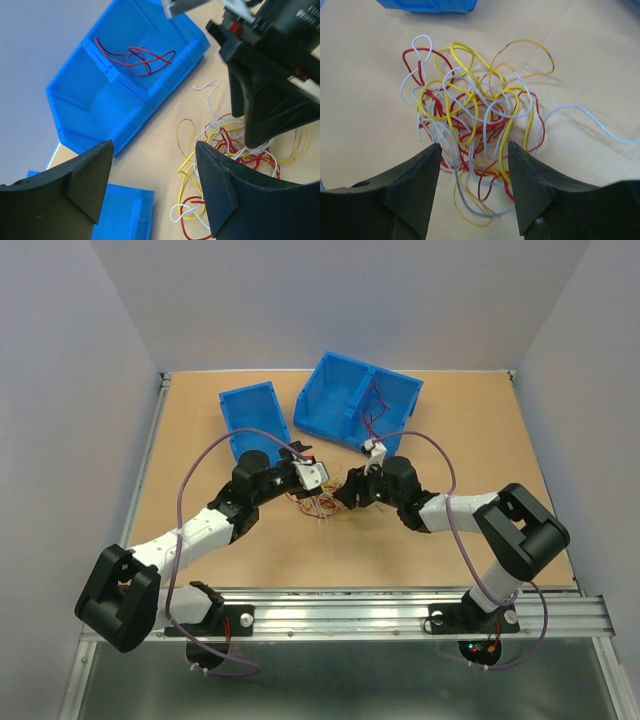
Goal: Untangle the cables
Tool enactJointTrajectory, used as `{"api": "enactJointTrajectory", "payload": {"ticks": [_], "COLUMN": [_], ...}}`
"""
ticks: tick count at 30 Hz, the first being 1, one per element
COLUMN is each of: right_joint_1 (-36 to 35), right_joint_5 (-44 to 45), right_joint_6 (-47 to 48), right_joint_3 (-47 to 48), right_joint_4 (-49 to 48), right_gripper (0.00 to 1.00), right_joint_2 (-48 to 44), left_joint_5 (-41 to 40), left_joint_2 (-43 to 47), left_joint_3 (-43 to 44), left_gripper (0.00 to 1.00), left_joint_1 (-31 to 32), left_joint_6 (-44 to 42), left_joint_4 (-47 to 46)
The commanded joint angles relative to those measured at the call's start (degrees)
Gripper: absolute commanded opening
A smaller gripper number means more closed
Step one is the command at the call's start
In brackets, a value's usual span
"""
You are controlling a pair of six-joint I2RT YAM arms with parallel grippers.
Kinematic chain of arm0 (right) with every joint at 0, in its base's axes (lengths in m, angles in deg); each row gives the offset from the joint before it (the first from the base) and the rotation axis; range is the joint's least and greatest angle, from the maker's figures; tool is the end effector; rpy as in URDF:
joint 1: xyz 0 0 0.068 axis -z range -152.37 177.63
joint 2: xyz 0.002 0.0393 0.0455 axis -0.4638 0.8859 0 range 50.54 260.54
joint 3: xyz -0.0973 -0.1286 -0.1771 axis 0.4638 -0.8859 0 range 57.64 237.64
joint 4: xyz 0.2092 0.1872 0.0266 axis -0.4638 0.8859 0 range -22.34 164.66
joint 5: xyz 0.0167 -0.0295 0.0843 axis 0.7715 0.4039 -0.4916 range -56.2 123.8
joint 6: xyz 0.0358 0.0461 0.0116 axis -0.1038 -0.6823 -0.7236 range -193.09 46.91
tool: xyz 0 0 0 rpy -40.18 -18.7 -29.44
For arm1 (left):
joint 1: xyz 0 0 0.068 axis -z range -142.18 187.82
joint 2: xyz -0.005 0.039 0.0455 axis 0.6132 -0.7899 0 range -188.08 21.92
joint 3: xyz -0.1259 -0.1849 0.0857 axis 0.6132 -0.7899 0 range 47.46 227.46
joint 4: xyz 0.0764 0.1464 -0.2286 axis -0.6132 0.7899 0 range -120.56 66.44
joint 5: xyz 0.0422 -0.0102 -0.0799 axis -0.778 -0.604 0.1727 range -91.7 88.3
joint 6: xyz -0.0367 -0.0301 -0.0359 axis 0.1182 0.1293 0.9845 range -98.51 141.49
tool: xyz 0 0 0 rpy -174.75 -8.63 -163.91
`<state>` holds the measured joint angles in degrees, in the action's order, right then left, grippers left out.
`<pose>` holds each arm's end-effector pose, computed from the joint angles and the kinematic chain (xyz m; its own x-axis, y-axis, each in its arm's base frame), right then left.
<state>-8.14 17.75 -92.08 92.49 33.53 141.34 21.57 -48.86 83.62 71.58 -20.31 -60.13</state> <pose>0.2606 0.2026 0.1123 -0.5357 -0.0007 -0.8444 -0.6300 0.6661 0.3992 0.2496 -0.1876 0.2178 0.5036 0.3998 -0.7658 0.6734 0.3737 0.6379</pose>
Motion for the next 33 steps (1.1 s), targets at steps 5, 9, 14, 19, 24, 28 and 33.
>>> {"api": "enactJointTrajectory", "payload": {"ticks": [5,9,14,19,24,28,33], "right_joint_1": [-1.23,-1.23,-1.32,-1.32,-1.41,-1.50,-1.67], "right_joint_5": [4.18,5.94,5.69,3.40,0.77,-1.43,-1.44], "right_joint_6": [2.37,2.90,3.43,3.60,3.08,2.29,1.76], "right_joint_3": [11.64,10.77,8.75,8.48,8.13,7.43,6.37], "right_joint_4": [0.11,1.43,4.77,8.29,9.52,9.52,9.70], "right_gripper": [0.27,0.05,0.02,0.04,0.03,0.03,0.03], "right_joint_2": [6.75,1.93,-6.59,-15.65,-21.01,-23.48,-25.32], "left_joint_5": [-4.19,-3.32,-3.40,-3.23,-3.58,-0.95,7.04], "left_joint_2": [5.48,5.13,3.55,3.81,6.00,10.31,16.28], "left_joint_3": [-3.99,-4.70,-3.91,-3.91,-4.17,-5.48,-7.42], "left_gripper": [0.78,0.78,0.77,0.77,0.77,0.78,0.93], "left_joint_1": [0.08,0.08,-0.01,0.08,-0.01,-1.32,-3.70], "left_joint_6": [3.31,2.87,3.22,4.27,5.94,8.31,9.98], "left_joint_4": [-9.19,-9.81,-9.81,-10.25,-10.60,-11.22,-10.96]}}
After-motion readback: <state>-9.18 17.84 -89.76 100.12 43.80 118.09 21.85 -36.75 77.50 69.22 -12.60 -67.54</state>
